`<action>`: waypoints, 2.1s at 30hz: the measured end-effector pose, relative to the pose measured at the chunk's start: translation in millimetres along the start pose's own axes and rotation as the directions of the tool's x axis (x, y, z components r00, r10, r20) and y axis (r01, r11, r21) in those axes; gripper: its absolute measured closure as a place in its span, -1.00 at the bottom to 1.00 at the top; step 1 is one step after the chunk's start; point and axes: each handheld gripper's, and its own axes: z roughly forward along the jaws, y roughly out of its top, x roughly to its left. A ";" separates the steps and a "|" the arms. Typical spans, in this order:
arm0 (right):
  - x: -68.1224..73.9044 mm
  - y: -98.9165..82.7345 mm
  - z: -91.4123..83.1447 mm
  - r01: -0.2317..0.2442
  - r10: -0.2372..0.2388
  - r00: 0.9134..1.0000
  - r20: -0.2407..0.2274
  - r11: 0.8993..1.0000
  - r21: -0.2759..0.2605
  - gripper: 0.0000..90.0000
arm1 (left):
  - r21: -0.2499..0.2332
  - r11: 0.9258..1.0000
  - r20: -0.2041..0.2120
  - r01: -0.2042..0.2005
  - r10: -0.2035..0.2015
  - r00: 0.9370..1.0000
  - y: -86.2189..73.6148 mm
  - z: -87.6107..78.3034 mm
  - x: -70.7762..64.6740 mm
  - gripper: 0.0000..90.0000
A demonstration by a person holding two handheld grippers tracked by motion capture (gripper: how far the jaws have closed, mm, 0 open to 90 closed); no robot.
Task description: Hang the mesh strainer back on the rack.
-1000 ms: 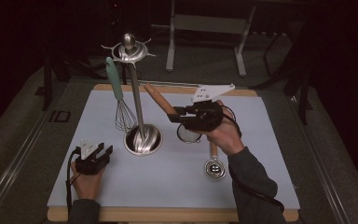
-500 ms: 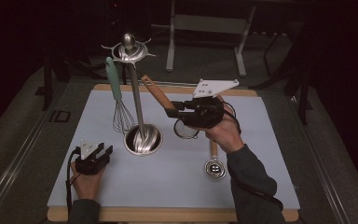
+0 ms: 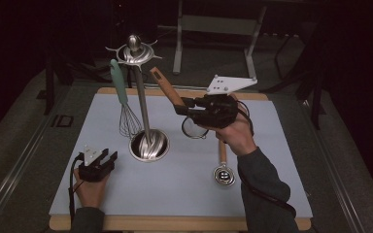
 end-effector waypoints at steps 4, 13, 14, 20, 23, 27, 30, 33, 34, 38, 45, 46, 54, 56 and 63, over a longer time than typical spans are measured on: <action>2.3 3.5 2.6 0.010 -0.010 1.000 -0.004 1.000 -0.004 0.58 | -0.001 1.000 0.001 0.000 0.000 1.000 0.0 0.0 0.1 0.35; 10.2 10.8 9.6 0.022 -0.023 0.999 -0.030 0.999 -0.028 0.57 | -0.002 1.000 0.000 0.001 -0.001 1.000 0.0 0.0 0.0 0.35; 11.2 11.7 10.5 0.022 -0.023 0.999 -0.035 0.999 -0.030 0.57 | -0.003 1.000 -0.001 0.001 -0.001 1.000 0.0 -0.1 0.0 0.35; 14.2 15.7 15.8 0.029 -0.030 0.999 -0.035 0.999 -0.027 0.57 | -0.004 1.000 0.000 0.003 -0.003 1.000 -0.1 -0.1 0.1 0.35; 12.5 16.3 21.0 0.023 -0.024 0.999 -0.026 0.999 -0.022 0.57 | -0.004 1.000 0.000 0.003 -0.003 1.000 -0.1 -0.2 0.1 0.35; 10.0 15.9 26.6 0.014 -0.014 1.000 -0.014 1.000 -0.017 0.57 | -0.001 1.000 0.001 0.003 -0.003 1.000 0.0 -0.3 0.2 0.35; 9.2 16.6 30.8 0.010 -0.010 1.000 0.006 1.000 -0.012 0.57 | -0.001 1.000 0.001 0.002 -0.002 1.000 0.0 -0.3 0.2 0.35; 8.5 17.4 35.8 0.017 -0.017 1.000 0.023 1.000 -0.002 0.57 | -0.002 1.000 0.001 0.002 -0.002 1.000 -0.1 -0.2 0.2 0.34; 8.5 17.7 37.7 0.018 -0.018 0.999 0.033 1.000 0.007 0.57 | -0.001 1.000 0.001 0.002 -0.002 1.000 0.0 -0.2 0.1 0.34; 12.3 19.0 48.0 0.048 -0.052 0.995 0.082 0.998 0.047 0.57 | -0.002 1.000 0.001 0.002 -0.002 1.000 -0.1 -0.2 0.2 0.35; 11.5 18.5 65.3 0.061 -0.074 0.988 0.135 0.993 0.098 0.56 | -0.008 1.000 0.006 0.014 -0.014 1.000 -0.3 -0.5 1.3 0.35; 11.6 18.9 66.5 0.062 -0.076 0.988 0.133 0.993 0.102 0.56 | -0.007 1.000 0.006 0.015 -0.015 1.000 -0.3 -0.5 1.5 0.35; 12.4 21.1 75.4 0.054 -0.072 0.987 0.142 0.991 0.124 0.51 | -0.005 1.000 0.007 0.018 -0.018 1.000 -0.2 -0.4 2.0 0.35; 11.3 21.2 77.0 0.045 -0.063 0.988 0.139 0.991 0.126 0.50 | -0.006 1.000 0.008 0.022 -0.022 1.000 -0.2 -0.4 2.2 0.35; 12.2 20.5 75.7 0.049 -0.063 0.991 0.118 0.992 0.120 0.44 | -0.004 1.000 0.007 0.018 -0.018 1.000 -0.1 -0.3 1.9 0.35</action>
